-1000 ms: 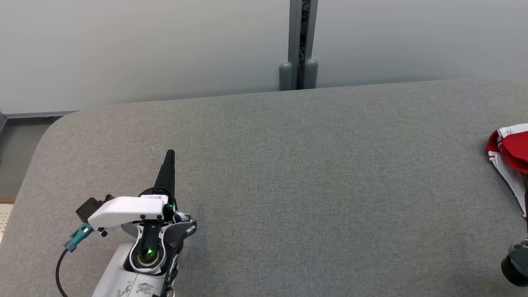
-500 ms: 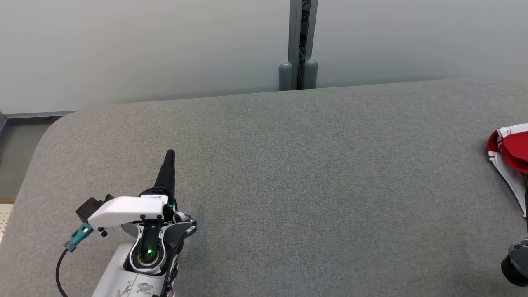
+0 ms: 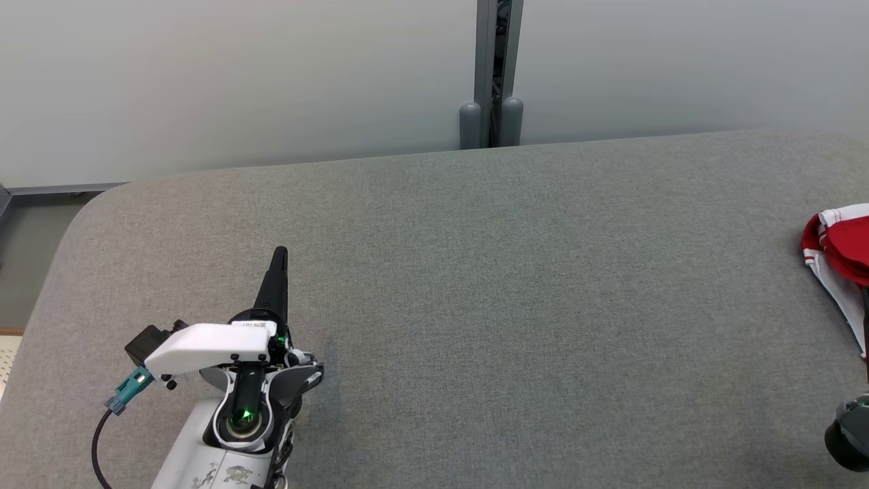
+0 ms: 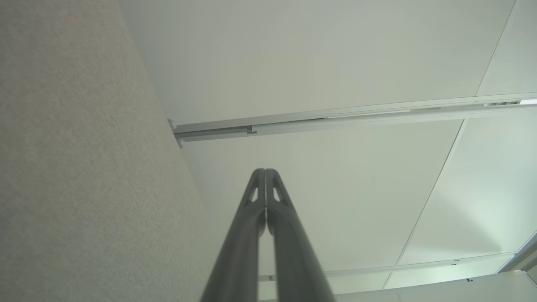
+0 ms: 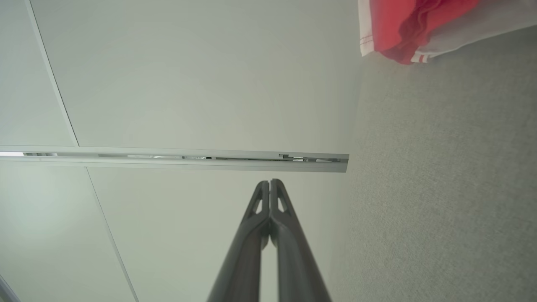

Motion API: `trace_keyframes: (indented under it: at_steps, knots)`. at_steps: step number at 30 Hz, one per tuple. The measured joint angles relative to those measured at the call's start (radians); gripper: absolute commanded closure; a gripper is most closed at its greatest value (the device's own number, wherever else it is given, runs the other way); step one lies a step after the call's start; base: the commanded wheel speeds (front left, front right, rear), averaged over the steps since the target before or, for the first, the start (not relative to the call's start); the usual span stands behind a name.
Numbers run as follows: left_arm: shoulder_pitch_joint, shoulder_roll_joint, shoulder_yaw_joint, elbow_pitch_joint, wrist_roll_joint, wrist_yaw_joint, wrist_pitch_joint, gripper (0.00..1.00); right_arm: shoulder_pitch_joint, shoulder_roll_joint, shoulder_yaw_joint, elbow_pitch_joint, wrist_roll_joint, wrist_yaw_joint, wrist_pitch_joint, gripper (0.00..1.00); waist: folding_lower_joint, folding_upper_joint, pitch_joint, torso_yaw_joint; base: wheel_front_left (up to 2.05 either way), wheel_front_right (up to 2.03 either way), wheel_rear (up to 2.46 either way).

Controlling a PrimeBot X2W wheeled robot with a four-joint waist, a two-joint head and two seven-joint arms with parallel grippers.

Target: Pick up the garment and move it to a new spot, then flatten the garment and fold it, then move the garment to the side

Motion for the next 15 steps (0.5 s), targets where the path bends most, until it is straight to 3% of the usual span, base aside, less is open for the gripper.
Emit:
trace_keyframes:
  at_steps: [15]
  knots:
    - [0.000,0.000,0.000,0.000,0.000,0.000,0.000,1.00,0.000,0.000,0.000,0.000,0.000,0.000,0.000,1.00,0.0000,-0.0001,0.000,0.000,0.00,0.00,0.00]
